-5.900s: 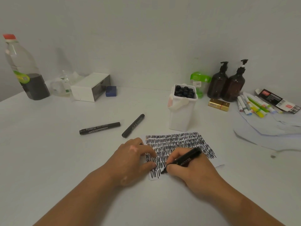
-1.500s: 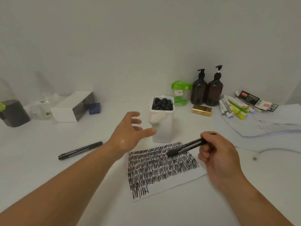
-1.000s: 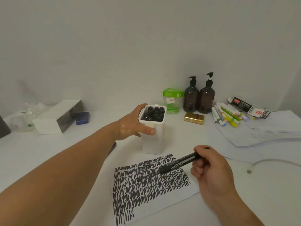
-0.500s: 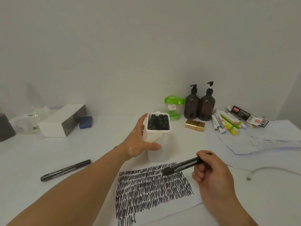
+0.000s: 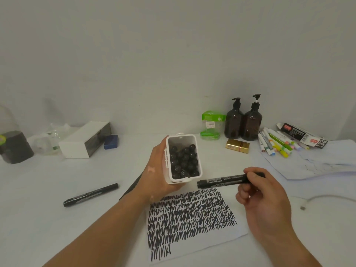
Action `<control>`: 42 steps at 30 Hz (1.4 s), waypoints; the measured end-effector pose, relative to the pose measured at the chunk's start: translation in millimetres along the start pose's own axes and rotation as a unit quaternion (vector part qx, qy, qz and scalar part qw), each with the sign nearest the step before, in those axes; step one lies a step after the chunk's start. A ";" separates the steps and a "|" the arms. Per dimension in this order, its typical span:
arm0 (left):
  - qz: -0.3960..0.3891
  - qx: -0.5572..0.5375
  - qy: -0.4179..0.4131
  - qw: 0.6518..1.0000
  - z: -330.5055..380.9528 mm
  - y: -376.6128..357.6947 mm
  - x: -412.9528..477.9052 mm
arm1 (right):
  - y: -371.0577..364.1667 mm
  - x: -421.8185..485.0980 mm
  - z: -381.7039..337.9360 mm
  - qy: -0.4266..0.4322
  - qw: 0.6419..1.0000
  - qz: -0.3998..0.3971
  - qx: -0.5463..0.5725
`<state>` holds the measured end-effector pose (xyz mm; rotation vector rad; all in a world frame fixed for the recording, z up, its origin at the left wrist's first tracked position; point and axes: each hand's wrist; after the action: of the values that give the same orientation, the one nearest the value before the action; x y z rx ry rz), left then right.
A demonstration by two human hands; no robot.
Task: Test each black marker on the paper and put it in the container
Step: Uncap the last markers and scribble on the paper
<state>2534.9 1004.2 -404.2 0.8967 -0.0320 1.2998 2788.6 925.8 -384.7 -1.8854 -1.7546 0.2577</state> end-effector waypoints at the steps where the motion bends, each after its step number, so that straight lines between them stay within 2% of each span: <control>1: -0.001 0.002 -0.003 1.000 -1.2 0.4 -0.6 | -0.3 -1.2 -3.2 0.020 1.000 -0.004 -0.015; 4: -0.005 0.021 -0.026 0.999 -4.2 1.2 -3.8 | -6.5 -3.8 -15.8 0.111 0.989 -0.032 -0.094; 6: -0.005 0.032 -0.044 0.999 -4.7 1.0 -4.6 | -17.9 -3.6 -26.2 0.172 0.967 -0.055 -0.177; 12: 0.018 0.025 -0.110 0.993 10.9 3.5 -4.7 | -61.9 11.3 -42.9 0.273 0.854 -0.143 -0.418; 15: 0.035 0.025 -0.149 0.988 27.6 5.1 0.0 | -79.7 24.3 -38.3 0.282 0.790 -0.172 -0.517; 21: 0.042 0.065 -0.153 0.985 19.9 4.9 -4.6 | -107.7 42.1 -31.7 0.193 0.652 -0.252 -0.689; 28: 0.045 0.061 -0.168 0.983 24.8 5.8 2.0 | -114.8 52.8 -24.0 0.190 0.622 -0.236 -0.722; 32: 0.044 0.052 -0.160 0.985 22.6 5.0 1.0 | -119.3 52.7 -7.7 0.173 0.591 -0.241 -0.750; 35: 0.051 0.053 -0.174 0.982 24.6 5.8 1.8 | -117.6 51.7 -2.1 0.193 0.543 -0.255 -0.777; 38: 0.052 0.048 -0.182 0.981 28.6 6.9 1.9 | -114.9 50.2 -2.0 0.206 0.522 -0.255 -0.788; 40: 0.053 0.039 -0.185 0.981 30.1 5.9 0.7 | -112.5 49.6 -2.0 0.203 0.523 -0.256 -0.787; 41: 0.052 0.033 -0.183 0.981 30.7 6.0 0.7 | -110.0 48.9 -2.8 0.203 0.538 -0.253 -0.778; 42: 0.053 0.028 -0.179 0.982 31.1 6.3 1.9 | -106.3 47.8 -4.9 0.202 0.569 -0.242 -0.760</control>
<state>2544.2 987.5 -378.9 1.1818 -0.3305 1.2265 2705.7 970.7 -316.0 -1.7230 -2.0546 -2.3864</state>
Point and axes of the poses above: each hand's wrist, its own x-axis towards the middle knuckle, its own y-axis out of the back of the hand, z = x × y, and after that the axes turned 9 degrees about -z, right-handed
